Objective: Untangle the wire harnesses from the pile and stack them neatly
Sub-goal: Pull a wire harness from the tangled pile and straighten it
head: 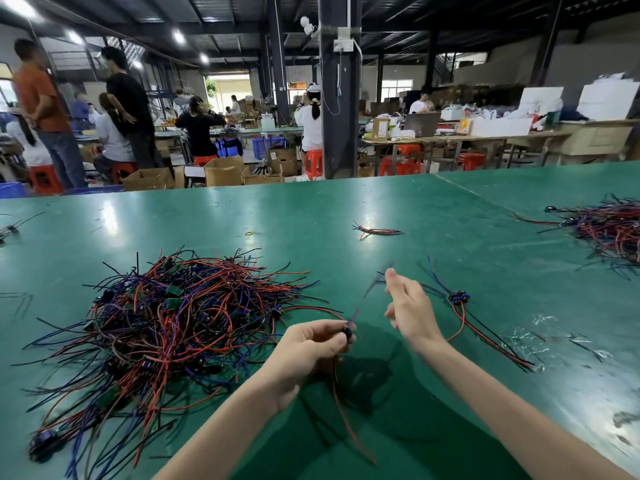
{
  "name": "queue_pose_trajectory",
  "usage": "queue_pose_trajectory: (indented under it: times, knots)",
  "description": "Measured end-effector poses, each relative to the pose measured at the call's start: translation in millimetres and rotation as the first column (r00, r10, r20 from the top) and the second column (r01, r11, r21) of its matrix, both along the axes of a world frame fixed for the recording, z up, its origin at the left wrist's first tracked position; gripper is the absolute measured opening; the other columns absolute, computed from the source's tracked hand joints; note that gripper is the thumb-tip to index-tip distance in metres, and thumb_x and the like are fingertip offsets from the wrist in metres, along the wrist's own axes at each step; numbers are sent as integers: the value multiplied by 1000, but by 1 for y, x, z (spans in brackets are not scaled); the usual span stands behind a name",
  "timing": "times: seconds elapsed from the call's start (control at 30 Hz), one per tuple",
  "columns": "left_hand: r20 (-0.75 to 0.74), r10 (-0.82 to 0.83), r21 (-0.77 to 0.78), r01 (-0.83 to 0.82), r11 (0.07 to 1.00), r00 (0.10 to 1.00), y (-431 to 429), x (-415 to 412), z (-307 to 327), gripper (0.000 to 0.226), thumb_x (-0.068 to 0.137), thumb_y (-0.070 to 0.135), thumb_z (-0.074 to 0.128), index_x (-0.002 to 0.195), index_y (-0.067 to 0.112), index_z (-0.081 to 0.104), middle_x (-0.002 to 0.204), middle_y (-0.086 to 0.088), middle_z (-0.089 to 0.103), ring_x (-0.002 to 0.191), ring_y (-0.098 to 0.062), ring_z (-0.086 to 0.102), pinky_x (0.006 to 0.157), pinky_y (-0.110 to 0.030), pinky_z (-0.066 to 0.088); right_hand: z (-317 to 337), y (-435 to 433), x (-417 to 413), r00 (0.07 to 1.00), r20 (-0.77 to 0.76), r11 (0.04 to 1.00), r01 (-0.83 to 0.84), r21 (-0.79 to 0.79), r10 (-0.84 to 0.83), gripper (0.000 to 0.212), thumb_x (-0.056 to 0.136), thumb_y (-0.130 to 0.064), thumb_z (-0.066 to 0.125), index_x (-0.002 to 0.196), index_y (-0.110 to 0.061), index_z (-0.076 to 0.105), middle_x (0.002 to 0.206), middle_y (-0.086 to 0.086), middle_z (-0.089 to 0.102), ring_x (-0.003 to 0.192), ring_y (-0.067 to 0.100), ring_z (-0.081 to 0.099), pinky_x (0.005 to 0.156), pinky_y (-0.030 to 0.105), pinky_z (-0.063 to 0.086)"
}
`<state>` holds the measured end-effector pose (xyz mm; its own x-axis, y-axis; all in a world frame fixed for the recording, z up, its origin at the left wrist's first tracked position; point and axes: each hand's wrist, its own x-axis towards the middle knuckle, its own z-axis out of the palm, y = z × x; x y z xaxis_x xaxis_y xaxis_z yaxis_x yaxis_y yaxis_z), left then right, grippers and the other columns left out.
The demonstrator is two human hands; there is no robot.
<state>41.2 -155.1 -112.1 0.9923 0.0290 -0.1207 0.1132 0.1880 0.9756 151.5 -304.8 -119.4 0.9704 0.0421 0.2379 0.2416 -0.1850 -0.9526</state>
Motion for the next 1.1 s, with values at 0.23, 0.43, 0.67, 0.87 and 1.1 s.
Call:
queue_pose_trajectory:
  times: [0.23,0.43,0.67,0.87,1.1]
  knots:
    - [59,219,-44,-216,975,974,13,8,-1,23,87,-3,59,106,7,68,82,4,73,66,-2,55,61,-16,40,-5,18,-44,968,-55,967,-248,-56,245,29,93,-33,57,75,-12,64,51,-9,58,45,5,48,46,14,36]
    - [68,213,-152,-201,968,975,14,11,-9,21,86,-5,58,99,9,67,86,-1,74,76,-11,67,72,-20,55,-6,28,-67,874,-146,886,-455,91,464,18,88,-17,65,72,-8,63,46,-7,57,35,0,41,38,11,30]
    - [69,212,-205,-194,959,975,9,10,-10,24,87,-6,55,108,4,62,88,-3,70,76,-16,62,65,-19,53,-7,28,-67,839,-270,880,-433,196,473,10,83,-8,69,76,-5,63,47,-3,48,35,7,32,34,17,26]
    - [76,163,-224,-143,964,984,10,6,-9,25,89,-6,53,108,9,61,86,-5,65,71,-12,64,62,-19,54,-5,27,-73,795,-265,836,-496,234,546,23,85,2,64,64,-8,63,43,-5,49,31,3,36,33,14,27]
    - [93,210,-45,-207,977,973,5,5,-6,12,84,-3,63,90,7,63,77,-10,65,71,-18,61,70,-26,52,-7,25,-71,870,-218,897,-421,134,441,27,82,-3,68,58,-15,65,57,10,57,32,7,34,33,16,26]
